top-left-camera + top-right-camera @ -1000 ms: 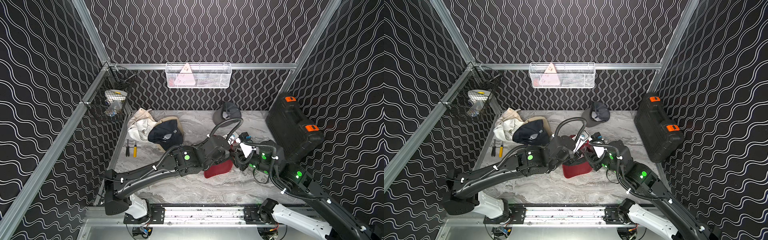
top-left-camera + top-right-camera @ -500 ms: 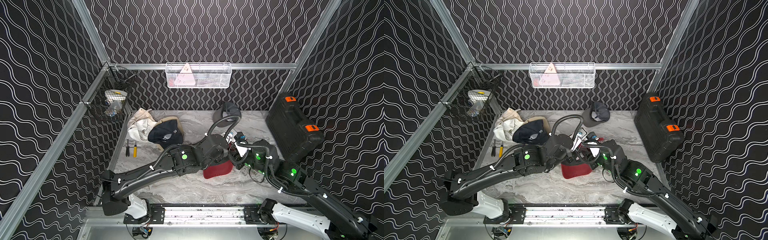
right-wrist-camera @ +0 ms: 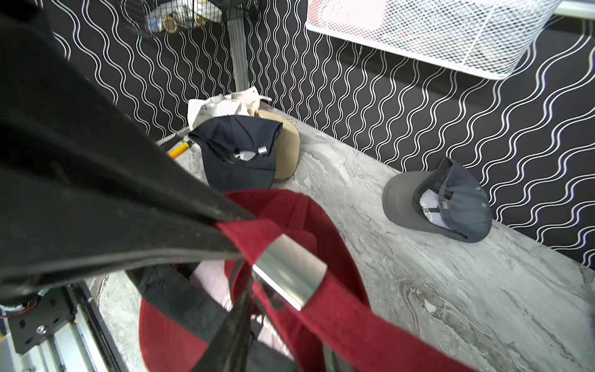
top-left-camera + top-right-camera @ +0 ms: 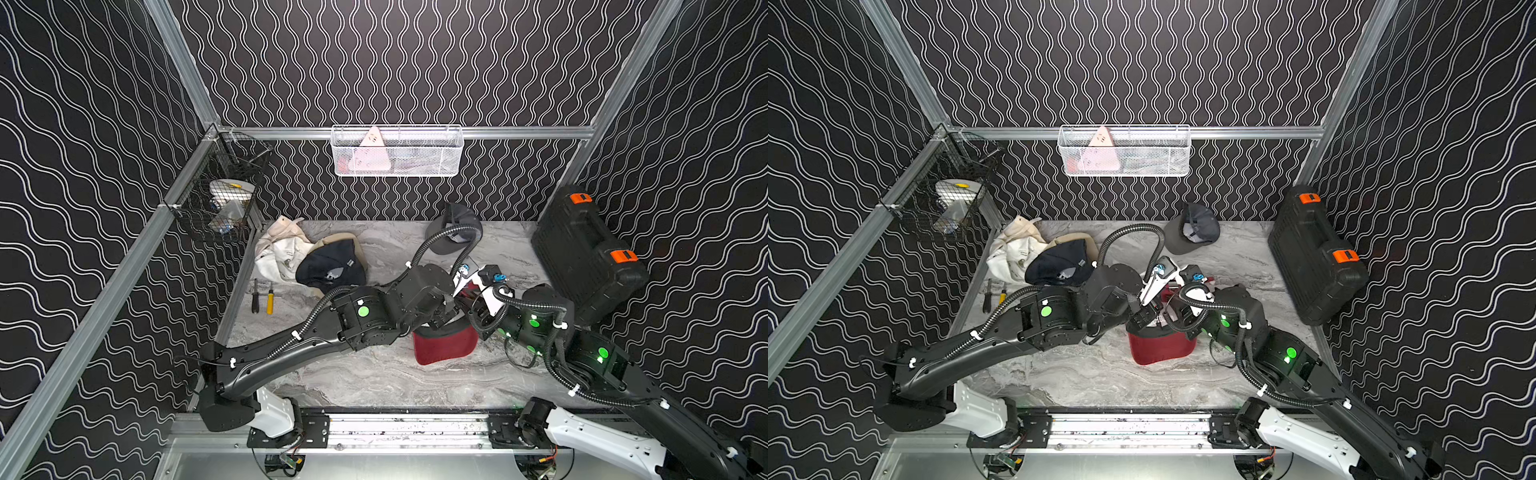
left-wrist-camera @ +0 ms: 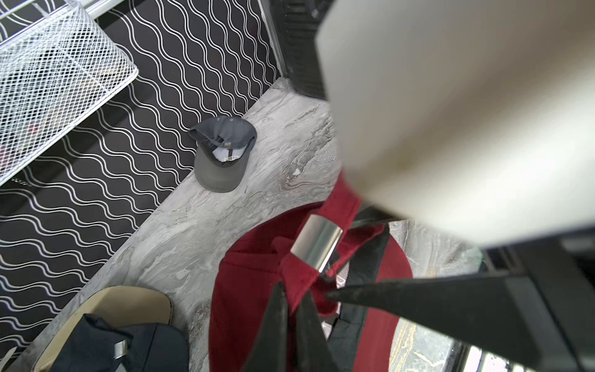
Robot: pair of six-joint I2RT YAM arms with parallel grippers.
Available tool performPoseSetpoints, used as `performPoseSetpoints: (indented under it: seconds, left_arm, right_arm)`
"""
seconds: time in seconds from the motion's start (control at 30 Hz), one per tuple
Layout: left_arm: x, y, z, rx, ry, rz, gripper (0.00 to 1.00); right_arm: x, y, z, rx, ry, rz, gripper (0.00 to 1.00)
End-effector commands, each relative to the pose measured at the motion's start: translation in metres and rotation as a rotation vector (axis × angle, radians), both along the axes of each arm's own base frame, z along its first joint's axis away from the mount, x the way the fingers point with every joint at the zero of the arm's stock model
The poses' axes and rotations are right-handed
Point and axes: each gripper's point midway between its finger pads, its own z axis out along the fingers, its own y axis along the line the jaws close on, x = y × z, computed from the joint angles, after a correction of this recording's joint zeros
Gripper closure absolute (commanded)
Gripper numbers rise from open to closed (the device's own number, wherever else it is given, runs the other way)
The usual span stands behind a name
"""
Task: Open the adjustable buckle of the baseball cap
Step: Pull the adjustable strap on the baseball cap.
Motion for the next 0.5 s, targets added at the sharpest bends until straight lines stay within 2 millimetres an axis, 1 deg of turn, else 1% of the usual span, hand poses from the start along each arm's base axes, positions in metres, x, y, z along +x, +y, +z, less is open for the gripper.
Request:
performPoseSetpoints:
  seconds: [0.0,0.17,0.33,0.47]
  left_arm:
    - [-0.009,-0.003,-0.012,0.038,0.065,-0.048,1.00]
    - [-0.011,-0.005,-0.015,0.058,0.085,-0.062,1.00]
    - [-0.011,-0.004,-0.016,0.063,0.091,-0.064,1.00]
    - [-0.013,-0.005,-0.018,0.069,0.103,-0.077,1.00]
  right_arm:
    - [0.001,0.006,0.024,0.059,-0.077,0.024,0.65]
    - [-0.002,0.007,0.030,0.071,-0.086,0.042,0.70]
    - [-0.004,0.007,0.034,0.080,-0.093,0.048,0.77]
    - [-0.005,0.006,0.038,0.095,-0.105,0.050,0.80]
